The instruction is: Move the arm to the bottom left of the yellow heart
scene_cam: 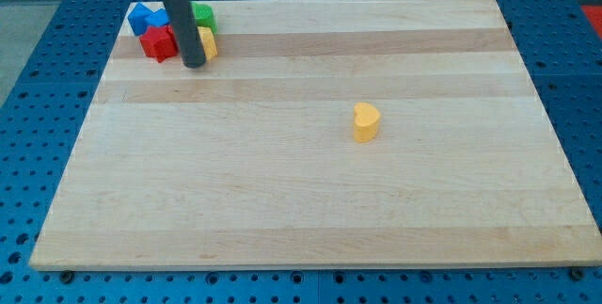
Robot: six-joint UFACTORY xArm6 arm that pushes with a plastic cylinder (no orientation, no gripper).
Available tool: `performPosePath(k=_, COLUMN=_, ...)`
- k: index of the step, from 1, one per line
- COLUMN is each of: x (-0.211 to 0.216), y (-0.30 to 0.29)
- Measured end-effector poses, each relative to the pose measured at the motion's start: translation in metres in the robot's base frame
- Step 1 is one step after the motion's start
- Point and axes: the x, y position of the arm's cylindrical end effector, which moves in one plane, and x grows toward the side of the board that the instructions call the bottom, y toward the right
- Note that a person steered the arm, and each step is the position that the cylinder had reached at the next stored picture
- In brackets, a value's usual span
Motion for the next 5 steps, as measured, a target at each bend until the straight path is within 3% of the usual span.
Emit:
performPosePath(k=1, x=-0.02, y=-0.016)
performPosePath(k=2, x=0.056, y=-0.008)
performPosePath(k=3, x=0.136, y=0.046)
performPosePath(k=4, x=0.181, y=0.151)
performPosePath(k=5, x=0.186, y=0.247)
